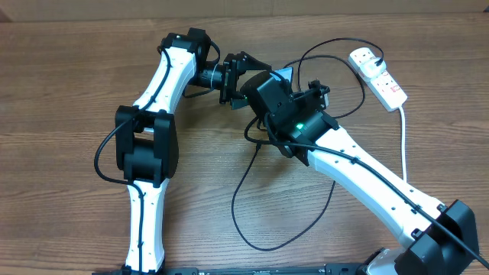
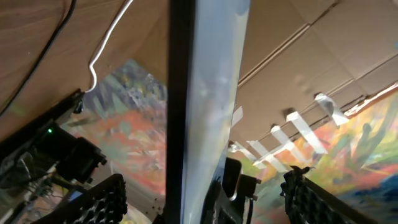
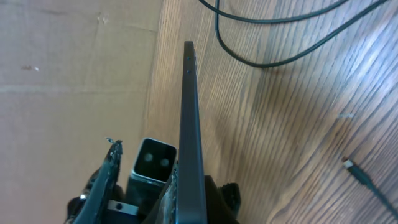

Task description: Plug charger to phone and switch on socket

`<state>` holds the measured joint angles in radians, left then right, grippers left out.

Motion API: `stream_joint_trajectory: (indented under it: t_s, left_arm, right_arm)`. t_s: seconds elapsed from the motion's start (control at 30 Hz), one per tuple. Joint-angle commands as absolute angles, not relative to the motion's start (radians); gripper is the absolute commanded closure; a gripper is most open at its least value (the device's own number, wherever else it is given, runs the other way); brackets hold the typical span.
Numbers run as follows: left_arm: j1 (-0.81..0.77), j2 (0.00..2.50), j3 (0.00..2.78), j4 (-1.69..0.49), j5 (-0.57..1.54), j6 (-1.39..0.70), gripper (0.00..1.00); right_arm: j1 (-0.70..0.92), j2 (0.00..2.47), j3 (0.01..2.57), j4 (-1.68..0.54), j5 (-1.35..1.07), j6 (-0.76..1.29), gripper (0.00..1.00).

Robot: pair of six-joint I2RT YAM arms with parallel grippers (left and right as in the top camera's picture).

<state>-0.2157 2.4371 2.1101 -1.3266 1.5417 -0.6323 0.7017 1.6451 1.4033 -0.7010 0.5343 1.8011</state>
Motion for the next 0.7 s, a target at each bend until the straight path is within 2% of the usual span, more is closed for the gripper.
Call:
stream_joint_trajectory:
  t_s: [0.0,0.1,0.2,0.27,0.47,0.57,0.67]
  left_arm:
    - [-0.216,2.44,2.132,-1.326,1.56,-0.726,0.24]
    - [-0.216,2.44,2.132,-1.325,1.526,-0.77,0.24]
    - [-0.215,2.44,2.132,-1.314,1.452,-0.821,0.31]
    - [-0.214,2.44,2.132,-1.287,1.431,-0.84,0.34]
    - [-0.213,2.44,2.132,-1.23,1.432,-0.891,0.34]
    - [-0.213,2.44,2.132,-1.222,1.431,-0.908,0.42]
    - [-0.213,2.44,2.132,-1.222,1.431,-0.936,0.42]
  right_arm:
    - [0.703,1.638,1.428,-0.673,0.553,1.868,0.96]
    - [0.702,1.638,1.428,-0.673,0.514,1.955,0.96]
    - [0.702,1.638,1.428,-0.673,0.475,2.02,0.96]
    - [0.702,1.638,1.428,-0.673,0.462,2.024,0.96]
    - [0.702,1.636,1.428,-0.673,0.443,2.024,0.96]
    - [0.702,1.632,1.428,-0.661,0.443,2.024,0.96]
    - [0.702,1.629,1.428,-0.661,0.443,2.049,0.96]
